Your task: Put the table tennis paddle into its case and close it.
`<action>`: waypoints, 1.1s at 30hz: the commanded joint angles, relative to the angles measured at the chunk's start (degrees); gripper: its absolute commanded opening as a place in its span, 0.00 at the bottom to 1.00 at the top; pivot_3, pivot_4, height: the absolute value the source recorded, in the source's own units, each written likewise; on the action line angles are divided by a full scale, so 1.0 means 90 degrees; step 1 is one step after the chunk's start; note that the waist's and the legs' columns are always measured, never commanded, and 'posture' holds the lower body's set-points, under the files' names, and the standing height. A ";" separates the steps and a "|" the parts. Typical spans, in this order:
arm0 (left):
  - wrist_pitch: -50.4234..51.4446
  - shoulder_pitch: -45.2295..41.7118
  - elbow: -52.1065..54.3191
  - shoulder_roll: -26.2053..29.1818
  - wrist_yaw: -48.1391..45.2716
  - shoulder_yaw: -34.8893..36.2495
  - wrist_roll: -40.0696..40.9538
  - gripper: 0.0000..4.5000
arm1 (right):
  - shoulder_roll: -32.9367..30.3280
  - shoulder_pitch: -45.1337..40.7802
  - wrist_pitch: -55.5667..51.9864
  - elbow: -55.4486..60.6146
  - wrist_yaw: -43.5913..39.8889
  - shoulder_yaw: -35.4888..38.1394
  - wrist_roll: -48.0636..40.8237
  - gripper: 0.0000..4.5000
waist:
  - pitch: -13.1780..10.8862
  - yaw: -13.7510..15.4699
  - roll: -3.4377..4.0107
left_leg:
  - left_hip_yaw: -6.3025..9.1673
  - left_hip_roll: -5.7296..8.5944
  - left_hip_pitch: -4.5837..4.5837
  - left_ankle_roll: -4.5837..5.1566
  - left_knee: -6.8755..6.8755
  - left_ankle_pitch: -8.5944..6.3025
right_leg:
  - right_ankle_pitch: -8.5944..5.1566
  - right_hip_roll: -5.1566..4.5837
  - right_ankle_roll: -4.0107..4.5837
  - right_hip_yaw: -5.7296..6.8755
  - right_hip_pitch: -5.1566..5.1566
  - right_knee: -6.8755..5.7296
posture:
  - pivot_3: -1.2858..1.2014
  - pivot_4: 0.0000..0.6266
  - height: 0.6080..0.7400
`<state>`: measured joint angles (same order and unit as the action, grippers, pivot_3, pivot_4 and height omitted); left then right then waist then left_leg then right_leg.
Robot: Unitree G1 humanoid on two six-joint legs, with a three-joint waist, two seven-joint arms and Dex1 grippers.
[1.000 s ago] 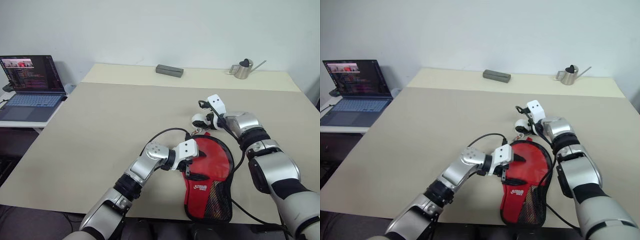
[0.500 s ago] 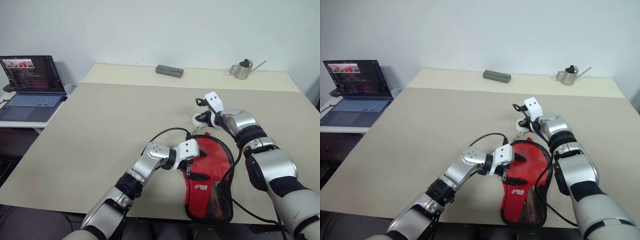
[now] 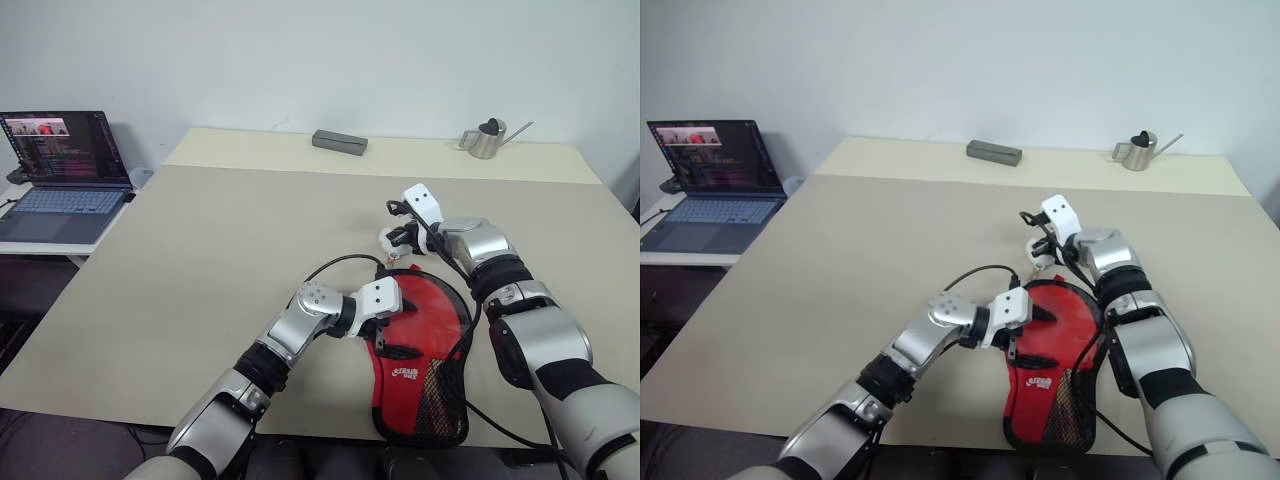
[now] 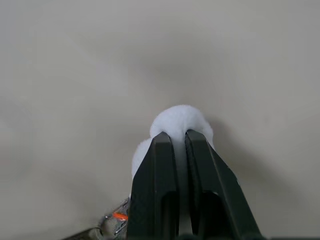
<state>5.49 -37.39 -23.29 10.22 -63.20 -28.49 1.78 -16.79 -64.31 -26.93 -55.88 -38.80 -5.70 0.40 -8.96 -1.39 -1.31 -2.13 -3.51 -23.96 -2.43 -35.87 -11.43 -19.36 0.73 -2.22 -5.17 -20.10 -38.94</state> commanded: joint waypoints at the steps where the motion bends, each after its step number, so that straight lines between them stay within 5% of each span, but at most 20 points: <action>1: 0.0088 0.0052 -0.0454 -0.0005 0.0171 -0.0289 -0.0494 1.00 | -0.0198 -0.0053 -0.0174 0.0594 -0.0050 0.0219 -0.0150 0.01 | 0.0000 0.0006 0.0000 | 0.0000 0.0000 -0.0001 0.0000 0.0000 0.0000 | 0.0000 0.0000 0.0000 0.0000 0.0000 0.0000 | 0.52 0.24 1.00; 9: -0.0005 -0.0027 -0.0647 0.0129 -0.0040 -0.0438 -0.0594 1.00 | -0.1072 0.0495 -0.0926 0.1969 -0.0225 0.0294 -0.0195 0.01 | 0.0000 0.0043 0.0000 | 0.0004 0.0002 -0.0004 0.0000 0.0002 0.0000 | 0.0000 -0.0001 0.0000 0.0001 0.0000 0.0006 | 0.52 0.24 1.00; 20: -0.0239 -0.0166 -0.0872 0.0129 -0.0231 -0.0524 -0.0615 1.00 | -0.2404 0.2426 -0.2845 0.5235 -0.0534 0.0552 -0.0609 0.01 | 0.0001 0.0031 0.0001 | 0.0012 0.0005 -0.0012 0.0001 0.0002 0.0000 | -0.0001 0.0006 -0.0001 -0.0009 -0.0004 0.0009 | 0.52 0.24 1.00; 33: -0.0171 0.0046 -0.0712 0.0277 -0.0546 -0.0660 -0.0623 1.00 | -0.3044 0.2890 -0.3064 0.5679 -0.0290 0.0941 -0.0838 0.01 | 0.0001 0.0001 0.0000 | 0.0011 0.0002 -0.0013 0.0002 0.0006 -0.0001 | -0.0002 0.0013 0.0000 -0.0010 -0.0007 0.0018 | 0.52 0.24 1.00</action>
<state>2.15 -40.01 -26.41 10.46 -66.80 -29.91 1.58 -41.84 -38.24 -54.33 -7.53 -41.18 0.17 -6.47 -8.94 -1.38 -1.31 -2.03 -3.49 -24.09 -2.42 -35.81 -11.44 -19.38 0.85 -2.22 -5.26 -20.16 -38.75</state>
